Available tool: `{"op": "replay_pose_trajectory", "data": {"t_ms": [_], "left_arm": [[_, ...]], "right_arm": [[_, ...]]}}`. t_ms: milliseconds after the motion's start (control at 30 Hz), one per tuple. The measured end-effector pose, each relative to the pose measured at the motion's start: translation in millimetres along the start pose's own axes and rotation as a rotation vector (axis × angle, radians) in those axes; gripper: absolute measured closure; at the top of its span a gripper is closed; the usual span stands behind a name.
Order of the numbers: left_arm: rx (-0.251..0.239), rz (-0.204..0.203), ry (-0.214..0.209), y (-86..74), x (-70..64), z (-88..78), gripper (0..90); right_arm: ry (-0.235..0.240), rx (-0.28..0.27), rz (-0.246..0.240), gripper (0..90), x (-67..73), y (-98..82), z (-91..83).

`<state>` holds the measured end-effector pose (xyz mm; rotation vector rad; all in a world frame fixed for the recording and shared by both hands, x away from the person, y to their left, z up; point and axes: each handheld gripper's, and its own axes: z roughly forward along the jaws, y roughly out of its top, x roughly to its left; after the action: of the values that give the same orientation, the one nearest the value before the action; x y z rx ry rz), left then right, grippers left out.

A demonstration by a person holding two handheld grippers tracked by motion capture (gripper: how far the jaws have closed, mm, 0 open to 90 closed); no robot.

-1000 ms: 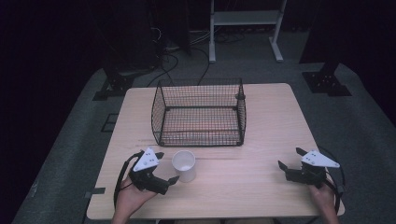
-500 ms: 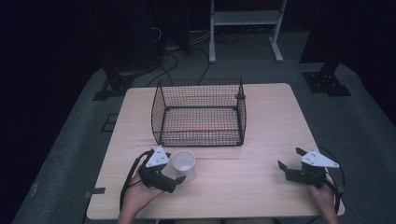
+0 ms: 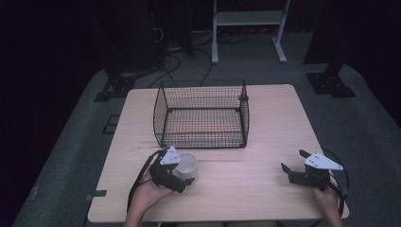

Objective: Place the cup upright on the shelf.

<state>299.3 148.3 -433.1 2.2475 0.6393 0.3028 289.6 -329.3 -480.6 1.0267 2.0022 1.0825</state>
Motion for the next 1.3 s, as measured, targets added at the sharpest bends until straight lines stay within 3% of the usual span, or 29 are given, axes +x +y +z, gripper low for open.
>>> {"op": "replay_pose_trajectory", "data": {"t_ms": [200, 400, 700, 1000, 1300], "left_arm": [[0.026, -0.003, -0.007, 6.6, 3.6, 5.9, 6.2], [0.046, 0.004, -0.029, 7.7, 5.5, 6.9, 20.4], [0.046, 0.001, -0.036, 11.8, 5.4, 2.6, 20.8], [0.013, 0.049, -0.033, 29.8, 0.8, -7.9, 20.8], [0.012, 0.057, -0.050, 38.5, 2.3, -10.6, 20.8]], "right_arm": [[0.001, 0.001, -0.002, 13.1, 0.2, 0.1, 0.0], [0.001, 0.000, -0.006, 13.1, 0.5, 0.1, 0.0], [-0.001, -0.002, -0.009, 13.1, 0.8, 0.0, 0.0], [-0.001, -0.004, -0.004, 13.1, 0.5, -0.1, -0.2], [0.003, -0.007, 0.004, 13.1, -0.3, -0.2, -0.4]]}}
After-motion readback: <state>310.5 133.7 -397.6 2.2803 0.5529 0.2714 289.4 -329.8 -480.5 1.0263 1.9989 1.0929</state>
